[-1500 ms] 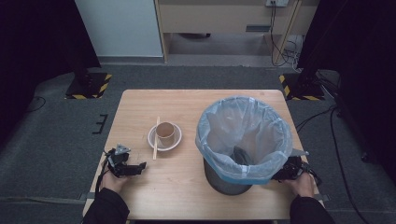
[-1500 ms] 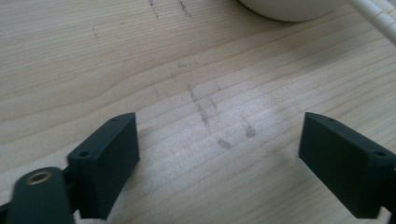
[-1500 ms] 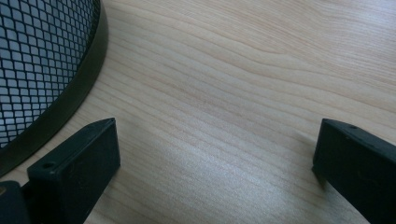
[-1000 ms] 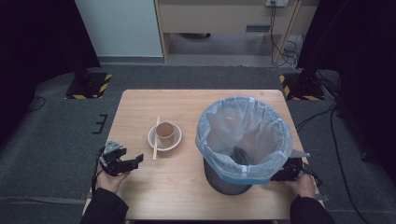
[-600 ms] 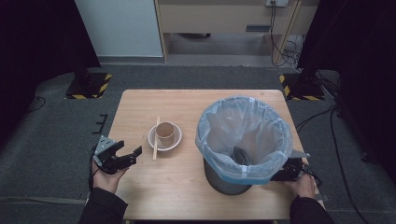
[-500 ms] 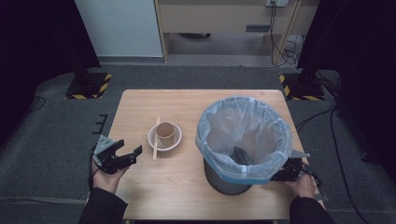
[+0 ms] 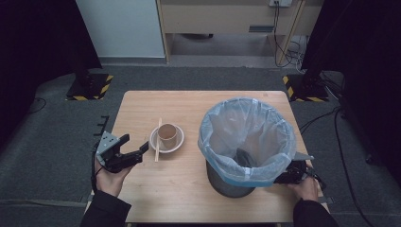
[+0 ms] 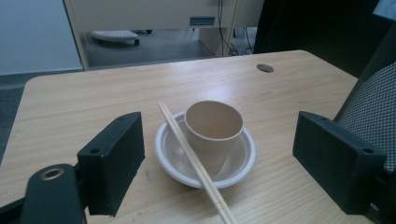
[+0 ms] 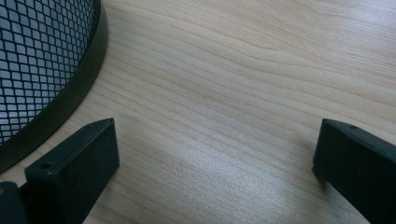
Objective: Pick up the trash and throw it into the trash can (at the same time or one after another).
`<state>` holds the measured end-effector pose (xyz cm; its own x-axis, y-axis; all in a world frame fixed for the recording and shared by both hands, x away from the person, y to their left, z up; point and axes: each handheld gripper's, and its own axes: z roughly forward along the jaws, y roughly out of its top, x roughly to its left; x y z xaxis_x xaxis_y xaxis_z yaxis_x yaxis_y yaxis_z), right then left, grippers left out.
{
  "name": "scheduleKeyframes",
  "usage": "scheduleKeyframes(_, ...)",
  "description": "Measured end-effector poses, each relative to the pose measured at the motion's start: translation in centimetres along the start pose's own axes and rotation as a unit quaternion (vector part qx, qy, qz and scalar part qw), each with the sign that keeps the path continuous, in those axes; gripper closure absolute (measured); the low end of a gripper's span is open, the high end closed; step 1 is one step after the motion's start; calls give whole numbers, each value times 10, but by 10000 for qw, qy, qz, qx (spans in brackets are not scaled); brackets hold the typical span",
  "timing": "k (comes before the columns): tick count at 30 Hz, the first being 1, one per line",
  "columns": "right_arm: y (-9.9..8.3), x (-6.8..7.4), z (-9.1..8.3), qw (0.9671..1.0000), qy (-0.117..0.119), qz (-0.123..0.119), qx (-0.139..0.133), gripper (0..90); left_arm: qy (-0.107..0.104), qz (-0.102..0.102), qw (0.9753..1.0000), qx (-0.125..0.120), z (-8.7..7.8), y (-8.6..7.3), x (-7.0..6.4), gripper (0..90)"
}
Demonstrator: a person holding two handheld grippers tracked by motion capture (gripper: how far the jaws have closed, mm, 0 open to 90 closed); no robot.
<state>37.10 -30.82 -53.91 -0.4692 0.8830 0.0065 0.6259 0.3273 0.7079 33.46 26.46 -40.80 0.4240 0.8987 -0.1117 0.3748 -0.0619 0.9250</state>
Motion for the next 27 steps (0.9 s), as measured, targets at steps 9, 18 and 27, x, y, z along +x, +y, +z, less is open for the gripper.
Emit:
scheduleKeyframes(9, 0, 0, 0, 10000, 0, -2, -1, 4, -19, 83, 10000, -46, 10, 14, -3, 160)
scheduleKeyframes(18, 0, 0, 0, 10000, -22, -6, -10, 4, -49, 201, 9996, 169, 38, 16, -7, 163)
scheduleKeyframes(27, 0, 1, 0, 10000, -28, -1, -8, 4, 44, 228, 9987, 460, 67, 12, -3, 167)
